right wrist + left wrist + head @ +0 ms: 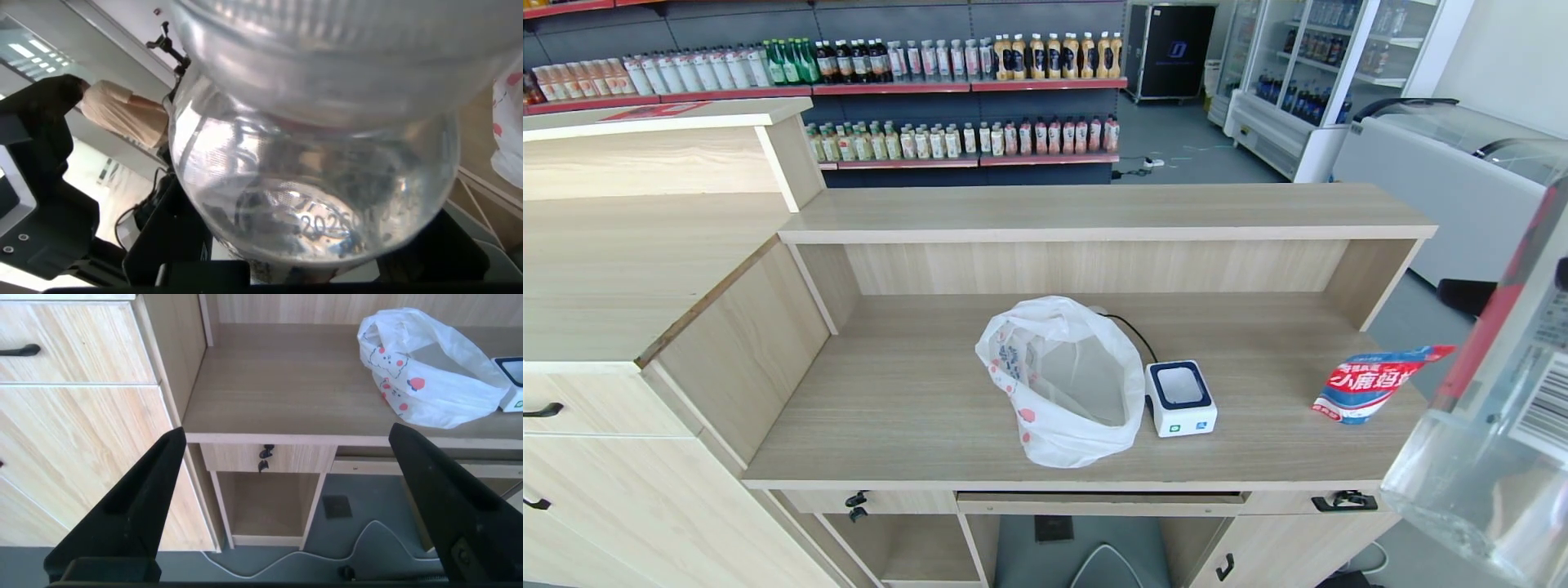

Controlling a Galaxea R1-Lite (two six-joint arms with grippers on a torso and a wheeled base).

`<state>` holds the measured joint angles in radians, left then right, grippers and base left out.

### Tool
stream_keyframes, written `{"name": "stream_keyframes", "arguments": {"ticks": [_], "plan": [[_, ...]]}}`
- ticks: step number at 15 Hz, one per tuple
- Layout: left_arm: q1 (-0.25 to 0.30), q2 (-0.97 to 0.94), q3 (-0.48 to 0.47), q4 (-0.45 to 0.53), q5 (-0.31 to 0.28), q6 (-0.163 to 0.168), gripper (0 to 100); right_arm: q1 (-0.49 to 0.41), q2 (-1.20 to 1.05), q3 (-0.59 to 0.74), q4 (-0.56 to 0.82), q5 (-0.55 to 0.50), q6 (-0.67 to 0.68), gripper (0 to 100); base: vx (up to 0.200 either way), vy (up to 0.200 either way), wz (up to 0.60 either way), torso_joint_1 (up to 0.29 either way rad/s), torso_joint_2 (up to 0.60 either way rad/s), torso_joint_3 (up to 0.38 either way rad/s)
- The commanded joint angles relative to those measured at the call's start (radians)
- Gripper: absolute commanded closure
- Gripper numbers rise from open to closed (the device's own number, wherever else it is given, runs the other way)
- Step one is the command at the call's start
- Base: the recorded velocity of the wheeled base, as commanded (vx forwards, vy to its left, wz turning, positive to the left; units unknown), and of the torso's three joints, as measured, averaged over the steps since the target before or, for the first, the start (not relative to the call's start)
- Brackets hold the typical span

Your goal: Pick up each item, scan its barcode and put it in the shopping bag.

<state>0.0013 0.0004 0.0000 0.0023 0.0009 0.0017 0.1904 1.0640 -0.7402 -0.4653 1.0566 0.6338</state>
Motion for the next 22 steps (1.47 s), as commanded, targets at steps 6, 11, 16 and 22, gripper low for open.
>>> {"name": "stream_keyframes", "arguments": {"ticks": [6, 11, 16, 22], "plan": [[0.000, 0.000, 0.000, 0.001, 0.001, 0.000, 0, -0.016, 0.014, -0.002, 0.011, -0.009, -0.020, 100, 0.000, 0.000, 0.00, 0.000, 0.00, 0.000], [0.000, 0.000, 0.000, -0.001, 0.001, 0.000, 0, -0.220, 0.220, 0.050, 0.004, -0.356, -0.588, 100, 0.000, 0.000, 0.00, 0.000, 0.00, 0.000], [0.000, 0.000, 0.000, -0.001, 0.001, 0.000, 0, -0.509, 0.427, 0.113, -0.064, -0.362, -1.306, 100, 0.000, 0.000, 0.00, 0.000, 0.00, 0.000], [0.000, 0.000, 0.000, 0.001, 0.001, 0.000, 0, -0.623, 0.547, 0.042, -0.162, -0.208, -1.835, 100, 0.000, 0.000, 0.00, 0.000, 0.00, 0.000]]}}
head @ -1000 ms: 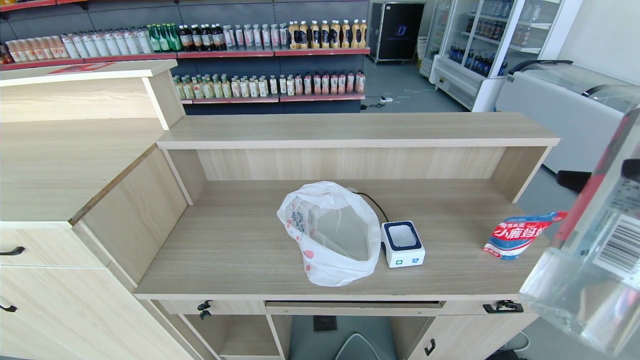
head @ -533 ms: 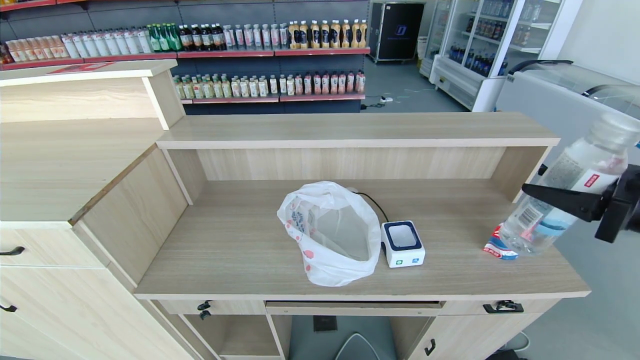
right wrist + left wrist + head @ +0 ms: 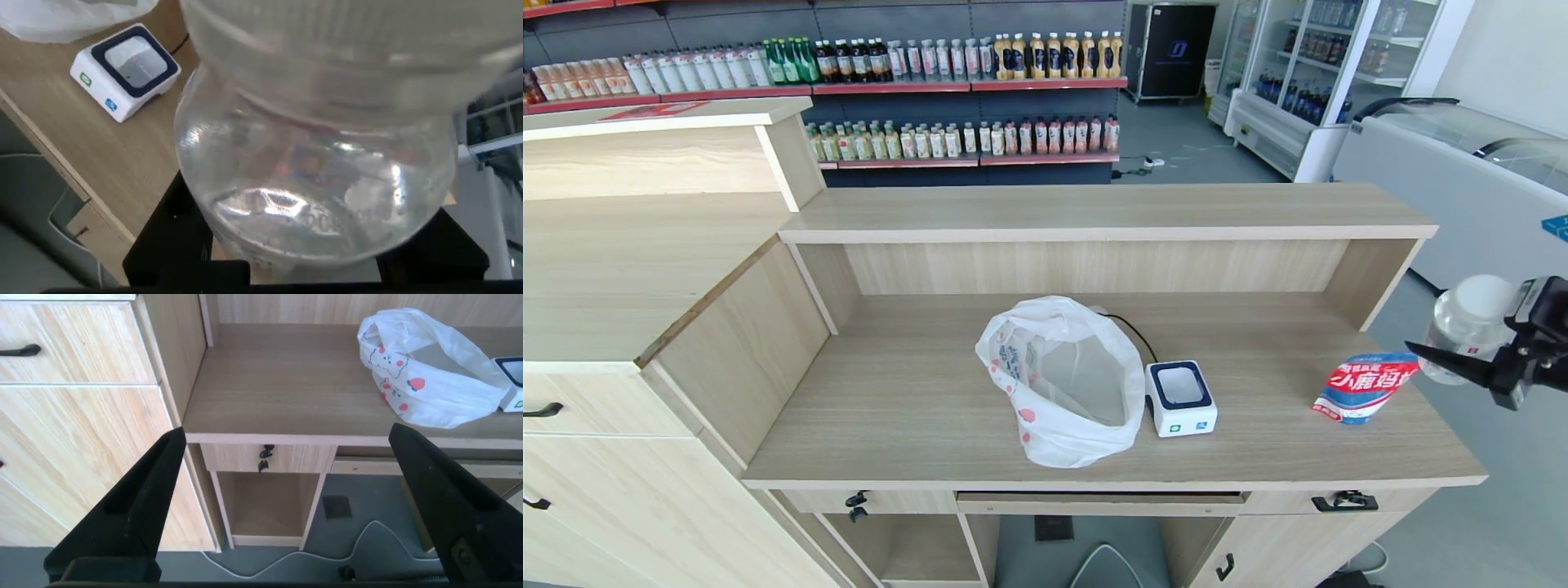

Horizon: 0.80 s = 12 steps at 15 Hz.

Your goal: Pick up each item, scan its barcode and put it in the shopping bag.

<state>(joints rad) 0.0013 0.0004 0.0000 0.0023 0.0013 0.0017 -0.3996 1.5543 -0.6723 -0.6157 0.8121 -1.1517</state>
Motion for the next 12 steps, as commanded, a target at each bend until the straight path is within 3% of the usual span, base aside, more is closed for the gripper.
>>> {"name": "stream_keyframes", "arguments": {"ticks": [1, 3, 9, 12], "plan": [[0.000, 0.000, 0.000, -0.001, 0.000, 0.000, 0, -0.047, 0.073, -0.038, -0.010, 0.087, -0.122, 100, 0.000, 0.000, 0.00, 0.000, 0.00, 0.000], [0.000, 0.000, 0.000, -0.001, 0.000, 0.000, 0, -0.051, 0.104, -0.049, -0.010, 0.150, -0.237, 100, 0.000, 0.000, 0.00, 0.000, 0.00, 0.000], [0.000, 0.000, 0.000, -0.001, -0.001, 0.000, 0, -0.035, 0.184, -0.084, -0.070, 0.231, -0.303, 100, 0.000, 0.000, 0.60, 0.006, 0.00, 0.002], [0.000, 0.000, 0.000, 0.001, 0.000, 0.000, 0, -0.005, 0.267, -0.101, -0.070, 0.300, -0.390, 100, 0.000, 0.000, 0.00, 0.000, 0.00, 0.000]]}}
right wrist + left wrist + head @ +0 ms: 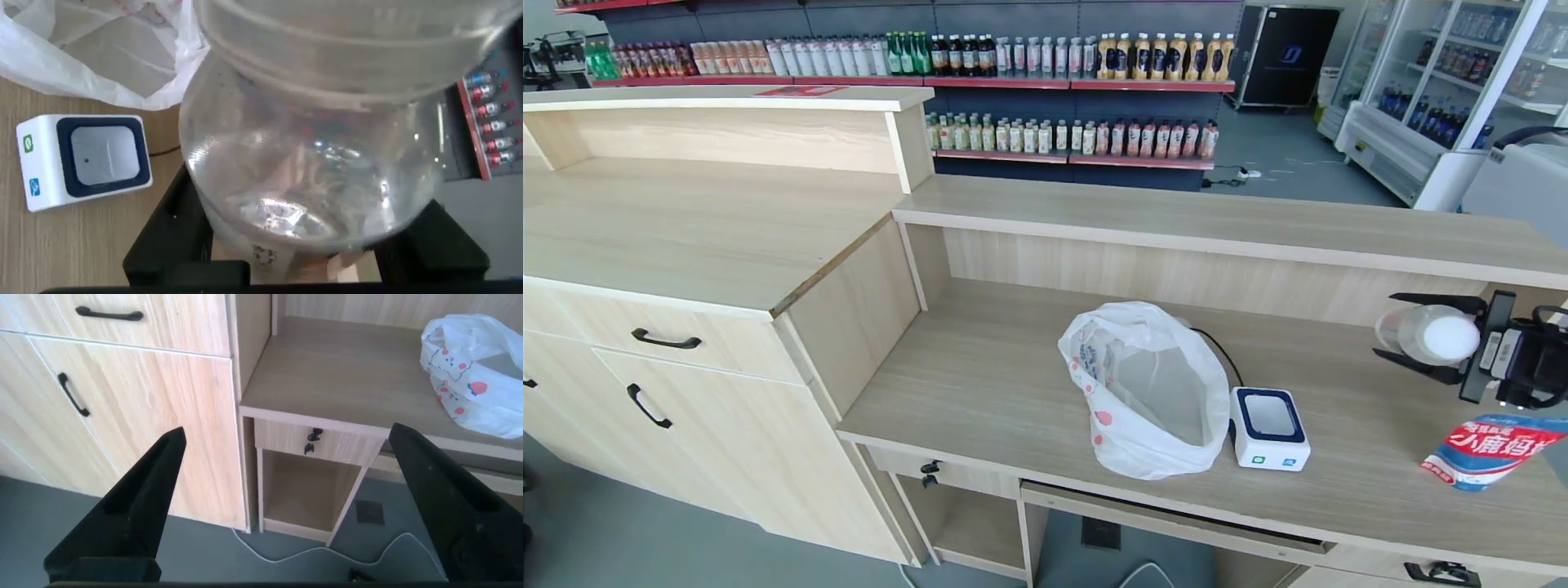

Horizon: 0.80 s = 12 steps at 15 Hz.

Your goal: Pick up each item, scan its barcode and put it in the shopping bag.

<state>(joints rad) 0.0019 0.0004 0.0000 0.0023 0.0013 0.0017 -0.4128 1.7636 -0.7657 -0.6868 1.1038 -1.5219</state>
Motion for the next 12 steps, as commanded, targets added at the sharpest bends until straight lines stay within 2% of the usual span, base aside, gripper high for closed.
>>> {"name": "stream_keyframes", "arguments": {"ticks": [1, 12], "plan": [[0.000, 0.000, 0.000, 0.001, 0.000, 0.000, 0, 0.008, 0.083, -0.009, 0.001, 0.011, -0.030, 100, 0.000, 0.000, 0.00, 0.000, 0.00, 0.000], [0.000, 0.000, 0.000, 0.001, 0.000, 0.000, 0, 0.032, 0.209, -0.015, 0.003, 0.030, -0.170, 100, 0.000, 0.000, 0.00, 0.000, 0.00, 0.000]]}}
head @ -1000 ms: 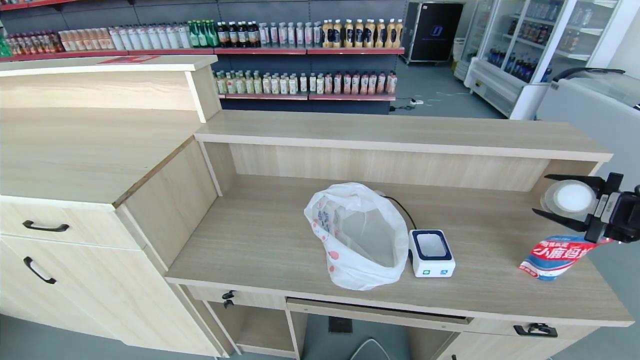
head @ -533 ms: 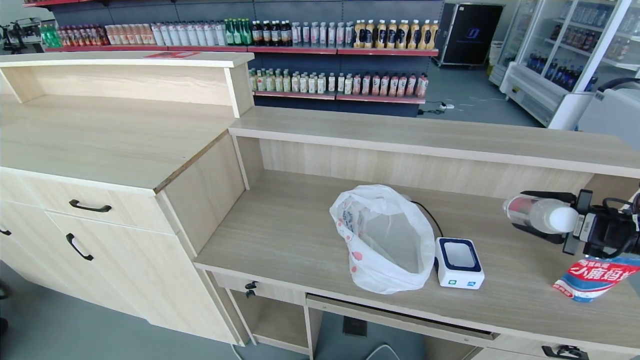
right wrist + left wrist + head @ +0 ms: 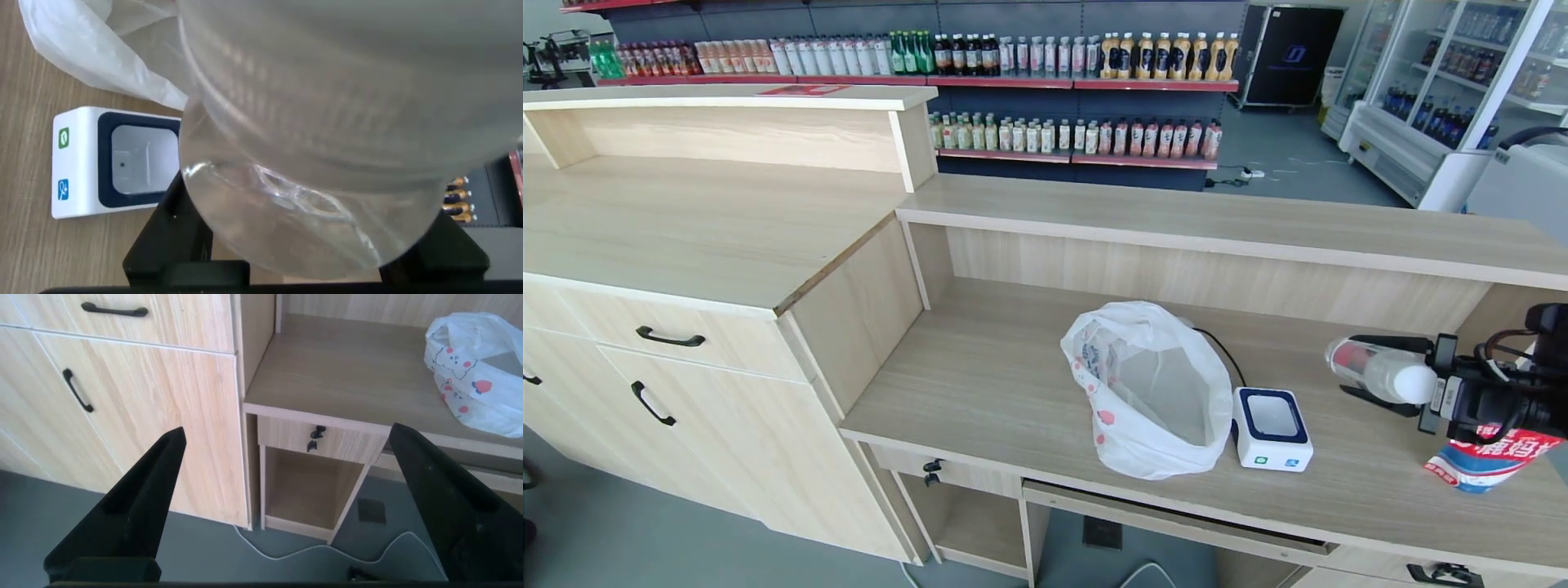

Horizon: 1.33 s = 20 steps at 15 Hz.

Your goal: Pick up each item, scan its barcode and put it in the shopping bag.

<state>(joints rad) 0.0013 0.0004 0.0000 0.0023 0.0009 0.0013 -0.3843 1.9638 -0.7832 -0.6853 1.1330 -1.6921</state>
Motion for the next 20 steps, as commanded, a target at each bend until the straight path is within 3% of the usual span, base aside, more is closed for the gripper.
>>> {"name": "stream_keyframes", "arguments": {"ticks": [1, 20], "plan": [[0.000, 0.000, 0.000, -0.001, 0.001, 0.000, 0, 0.004, 0.009, 0.009, 0.003, 0.001, -0.009, 100, 0.000, 0.000, 0.00, 0.000, 0.00, 0.000], [0.000, 0.000, 0.000, -0.001, 0.001, 0.000, 0, -0.004, 0.089, 0.021, 0.006, -0.009, -0.077, 100, 0.000, 0.000, 0.00, 0.000, 0.00, 0.000]]}}
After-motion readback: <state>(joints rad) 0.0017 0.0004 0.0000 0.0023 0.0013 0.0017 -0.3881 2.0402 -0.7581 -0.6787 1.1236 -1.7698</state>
